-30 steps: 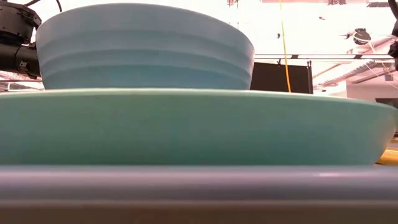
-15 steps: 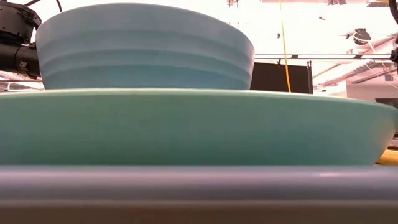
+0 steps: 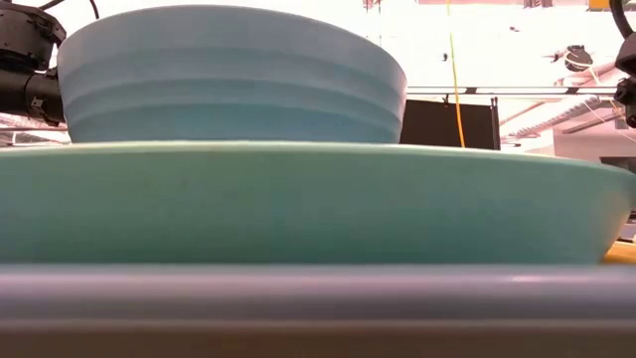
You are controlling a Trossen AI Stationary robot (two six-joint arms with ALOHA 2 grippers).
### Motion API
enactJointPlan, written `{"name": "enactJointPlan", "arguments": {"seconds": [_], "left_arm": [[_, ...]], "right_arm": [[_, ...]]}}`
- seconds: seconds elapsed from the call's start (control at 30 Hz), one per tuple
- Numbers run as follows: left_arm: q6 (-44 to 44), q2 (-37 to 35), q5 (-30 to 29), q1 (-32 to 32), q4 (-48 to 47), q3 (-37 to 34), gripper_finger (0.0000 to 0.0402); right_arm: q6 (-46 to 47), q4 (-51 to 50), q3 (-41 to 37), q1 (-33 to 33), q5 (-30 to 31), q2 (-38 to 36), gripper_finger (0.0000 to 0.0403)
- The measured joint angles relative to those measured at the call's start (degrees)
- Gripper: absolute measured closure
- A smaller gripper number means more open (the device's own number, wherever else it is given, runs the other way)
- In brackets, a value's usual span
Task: Set up tray
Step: Put the yellow knife on the yellow napkin, then return to Home Position
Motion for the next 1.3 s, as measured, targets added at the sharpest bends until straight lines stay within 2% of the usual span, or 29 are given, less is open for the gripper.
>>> {"name": "enactJointPlan", "arguments": {"seconds": [0.07, 0.3, 0.47, 0.77, 0.93, 1.3], "left_arm": [[0.00, 0.00, -0.01, 0.00, 0.01, 0.00, 0.0249], [0.01, -0.02, 0.01, 0.00, 0.00, 0.00, 0.0249], [0.01, -0.02, 0.01, -0.02, 0.00, 0.00, 0.0249], [0.00, -0.02, -0.01, 0.00, 0.00, 0.00, 0.0249], [0.01, -0.02, 0.00, -0.01, 0.02, 0.00, 0.0249], [-0.01, -0.02, 0.01, 0.00, 0.00, 0.00, 0.0249]], "right_arm": [[-0.51, -0.04, 0.00, 0.00, 0.00, 0.02, 0.0353], [-1.30, 0.59, -0.02, 0.02, 0.28, 0.00, 0.0245], [-1.32, 3.23, -0.07, 0.02, 1.93, 0.03, 0.0206], [-1.53, 7.47, -0.07, 0.02, 3.00, 0.04, 0.0207], [-2.84, 3.72, -0.07, 0.53, -2.52, 0.00, 0.0214], [-1.57, 2.99, -0.04, 1.24, -1.50, -0.11, 0.0219]]}}
